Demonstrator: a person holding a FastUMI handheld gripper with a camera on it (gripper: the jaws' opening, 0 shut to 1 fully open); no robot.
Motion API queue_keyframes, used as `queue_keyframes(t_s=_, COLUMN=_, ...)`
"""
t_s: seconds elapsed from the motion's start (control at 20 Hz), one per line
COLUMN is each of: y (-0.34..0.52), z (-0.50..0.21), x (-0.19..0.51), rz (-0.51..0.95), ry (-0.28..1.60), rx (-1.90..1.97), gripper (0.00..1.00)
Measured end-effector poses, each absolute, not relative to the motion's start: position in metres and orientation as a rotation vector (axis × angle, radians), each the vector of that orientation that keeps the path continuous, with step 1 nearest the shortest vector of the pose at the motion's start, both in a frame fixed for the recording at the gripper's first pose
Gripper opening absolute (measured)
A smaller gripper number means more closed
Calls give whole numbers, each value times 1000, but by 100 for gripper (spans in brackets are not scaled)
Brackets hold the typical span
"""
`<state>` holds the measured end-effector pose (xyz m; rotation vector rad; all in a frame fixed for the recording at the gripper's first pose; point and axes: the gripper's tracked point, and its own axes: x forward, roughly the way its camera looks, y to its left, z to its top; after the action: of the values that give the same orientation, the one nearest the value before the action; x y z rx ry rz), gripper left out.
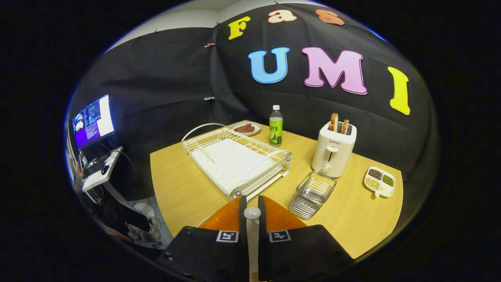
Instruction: Take the plate from the dish rack, then take the spoon from the basket and place it into the plate.
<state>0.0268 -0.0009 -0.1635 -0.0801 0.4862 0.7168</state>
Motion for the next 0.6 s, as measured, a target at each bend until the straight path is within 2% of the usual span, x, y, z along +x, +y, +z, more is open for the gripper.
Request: queue_keyframes(t_s=0.6, y=0, z=-189, x=11, rz=718, ry=610, rx=-40, gripper=17)
